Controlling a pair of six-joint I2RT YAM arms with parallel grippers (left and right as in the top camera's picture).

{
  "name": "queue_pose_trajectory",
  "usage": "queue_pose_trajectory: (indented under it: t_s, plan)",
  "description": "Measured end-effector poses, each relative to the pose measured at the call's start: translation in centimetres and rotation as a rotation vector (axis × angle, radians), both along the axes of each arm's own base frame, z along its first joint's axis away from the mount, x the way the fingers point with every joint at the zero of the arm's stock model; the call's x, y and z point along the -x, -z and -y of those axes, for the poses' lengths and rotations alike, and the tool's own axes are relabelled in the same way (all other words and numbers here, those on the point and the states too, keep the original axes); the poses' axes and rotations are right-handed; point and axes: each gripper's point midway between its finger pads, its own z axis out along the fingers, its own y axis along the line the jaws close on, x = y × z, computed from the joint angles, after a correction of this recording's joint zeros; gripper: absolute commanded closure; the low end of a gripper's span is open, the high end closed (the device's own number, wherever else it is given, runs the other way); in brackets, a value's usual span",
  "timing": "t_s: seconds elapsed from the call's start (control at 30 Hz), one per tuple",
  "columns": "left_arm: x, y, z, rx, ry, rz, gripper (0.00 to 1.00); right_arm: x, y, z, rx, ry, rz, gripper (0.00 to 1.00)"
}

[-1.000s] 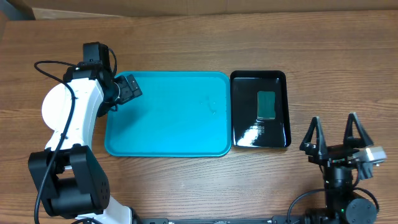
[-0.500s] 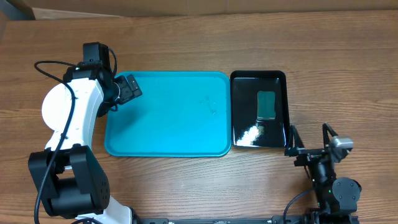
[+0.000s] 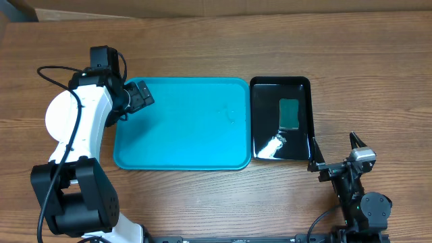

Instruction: Clean dirty plates on tray and stack at the side

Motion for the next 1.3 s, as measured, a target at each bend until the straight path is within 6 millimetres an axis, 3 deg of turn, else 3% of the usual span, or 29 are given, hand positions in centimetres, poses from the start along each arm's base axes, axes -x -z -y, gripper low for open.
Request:
queue_pose_trajectory:
  t_s: [1.17, 1.3]
  plan:
    - [0.0, 0.0, 0.0, 0.0, 0.0, 0.001, 0.0, 0.0, 0.0, 0.0, 0.008, 0.0, 0.002, 0.0]
    - [-0.1, -1.2, 0.6, -0.005, 0.016, 0.033, 0.0, 0.0, 0.0, 0.0, 0.008, 0.0, 0.002, 0.0]
